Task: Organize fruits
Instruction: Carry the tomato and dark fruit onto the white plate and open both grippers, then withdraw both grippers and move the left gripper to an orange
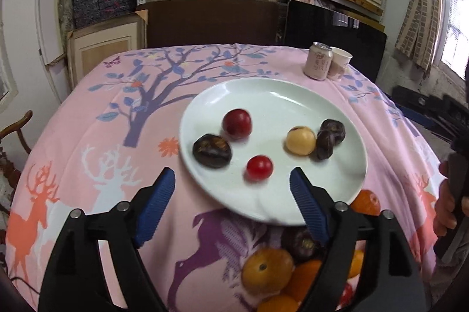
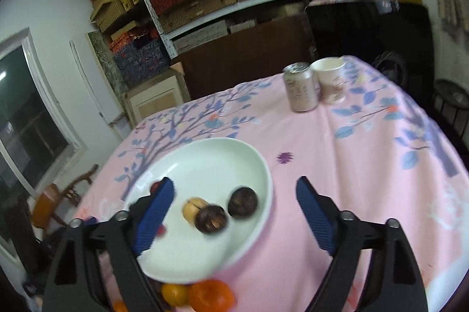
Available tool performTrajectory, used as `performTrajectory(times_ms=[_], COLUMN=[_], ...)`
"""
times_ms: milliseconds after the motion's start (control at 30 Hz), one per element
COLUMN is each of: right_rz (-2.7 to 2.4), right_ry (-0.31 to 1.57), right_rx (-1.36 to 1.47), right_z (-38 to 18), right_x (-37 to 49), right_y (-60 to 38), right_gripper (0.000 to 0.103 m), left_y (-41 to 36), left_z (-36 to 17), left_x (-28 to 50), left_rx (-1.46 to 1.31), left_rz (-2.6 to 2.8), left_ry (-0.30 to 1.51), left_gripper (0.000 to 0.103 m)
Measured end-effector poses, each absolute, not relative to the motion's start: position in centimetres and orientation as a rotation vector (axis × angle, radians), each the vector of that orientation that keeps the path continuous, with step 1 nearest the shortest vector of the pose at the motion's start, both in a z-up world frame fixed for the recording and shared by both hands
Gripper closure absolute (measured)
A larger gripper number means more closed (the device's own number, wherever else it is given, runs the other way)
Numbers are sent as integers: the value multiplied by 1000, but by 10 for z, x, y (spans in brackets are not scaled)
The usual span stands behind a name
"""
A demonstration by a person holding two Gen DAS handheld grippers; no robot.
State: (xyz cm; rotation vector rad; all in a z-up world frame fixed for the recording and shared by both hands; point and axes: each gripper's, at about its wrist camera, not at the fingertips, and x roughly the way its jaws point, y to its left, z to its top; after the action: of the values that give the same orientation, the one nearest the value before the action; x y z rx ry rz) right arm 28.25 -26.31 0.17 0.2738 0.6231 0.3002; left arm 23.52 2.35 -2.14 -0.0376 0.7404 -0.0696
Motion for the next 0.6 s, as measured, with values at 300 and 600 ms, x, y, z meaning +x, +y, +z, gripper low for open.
performTrajectory(times_ms=[300, 600], right_rz=[190, 181], right_ry=[592, 635], right_rx=[376, 446], right_z=[-28, -42], right_x=[208, 207], right_y=[-318, -332], right_gripper=[6, 6], left_y=[36, 14], left_z=[-51, -60], left_x=[151, 137], left_rx=[-78, 9], left_rz=[-126, -195], left_ry=[797, 830], left_gripper=[24, 18])
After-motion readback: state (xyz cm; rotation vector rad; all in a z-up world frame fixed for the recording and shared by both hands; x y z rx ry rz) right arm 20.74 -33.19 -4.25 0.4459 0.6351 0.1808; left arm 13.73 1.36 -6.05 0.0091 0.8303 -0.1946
